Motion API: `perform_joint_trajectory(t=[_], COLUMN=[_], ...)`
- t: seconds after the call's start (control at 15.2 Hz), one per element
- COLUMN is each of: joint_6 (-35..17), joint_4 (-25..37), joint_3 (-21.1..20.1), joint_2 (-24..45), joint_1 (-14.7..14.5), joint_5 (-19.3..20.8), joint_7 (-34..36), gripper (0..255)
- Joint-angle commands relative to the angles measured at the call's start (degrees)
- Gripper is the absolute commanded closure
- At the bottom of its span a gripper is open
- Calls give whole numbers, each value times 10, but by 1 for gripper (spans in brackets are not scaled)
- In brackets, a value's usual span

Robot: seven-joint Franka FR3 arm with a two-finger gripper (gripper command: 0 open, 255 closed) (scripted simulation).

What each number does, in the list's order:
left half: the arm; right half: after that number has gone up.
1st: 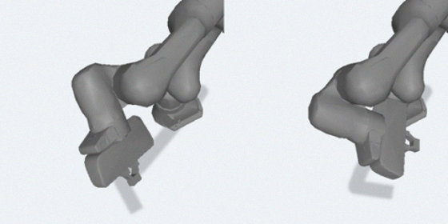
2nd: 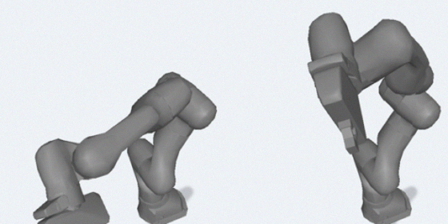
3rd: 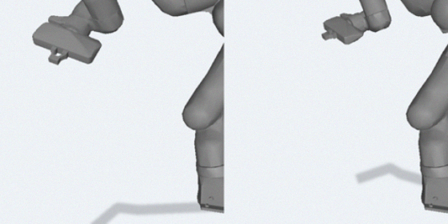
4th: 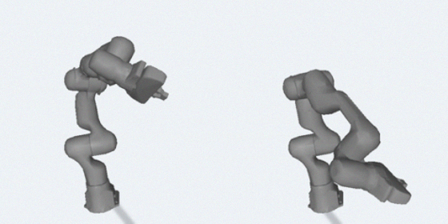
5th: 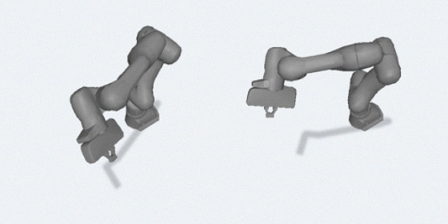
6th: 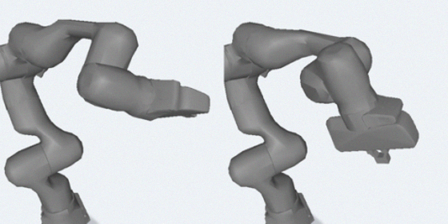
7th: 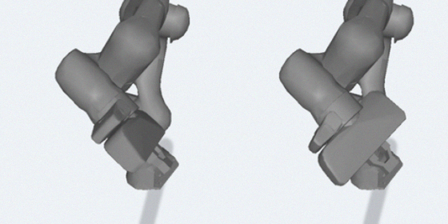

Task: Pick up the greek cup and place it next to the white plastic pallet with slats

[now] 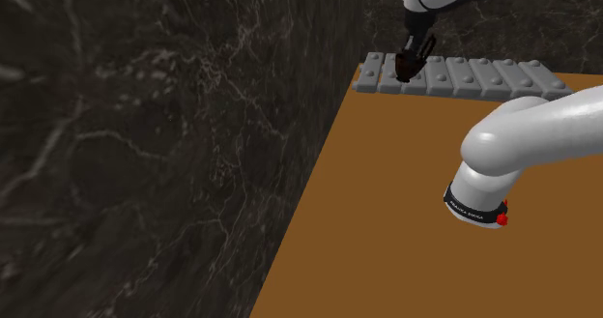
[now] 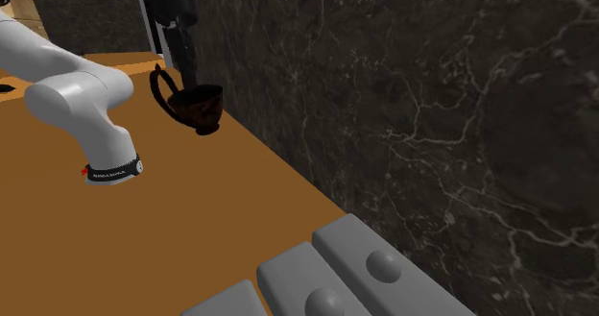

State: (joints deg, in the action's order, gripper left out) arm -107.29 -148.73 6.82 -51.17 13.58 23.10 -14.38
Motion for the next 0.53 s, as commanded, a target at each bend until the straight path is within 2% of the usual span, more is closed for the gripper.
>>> perform_joint_trajectory(t=[0.0,0.46], joint_6=[14,52], joint_4=[-16,-50], joint_3=[18,97], joint_2=[-38,-142], joint_1=[11,64], joint_5=[13,71], joint_7=[-26,-125], gripper=[255,255])
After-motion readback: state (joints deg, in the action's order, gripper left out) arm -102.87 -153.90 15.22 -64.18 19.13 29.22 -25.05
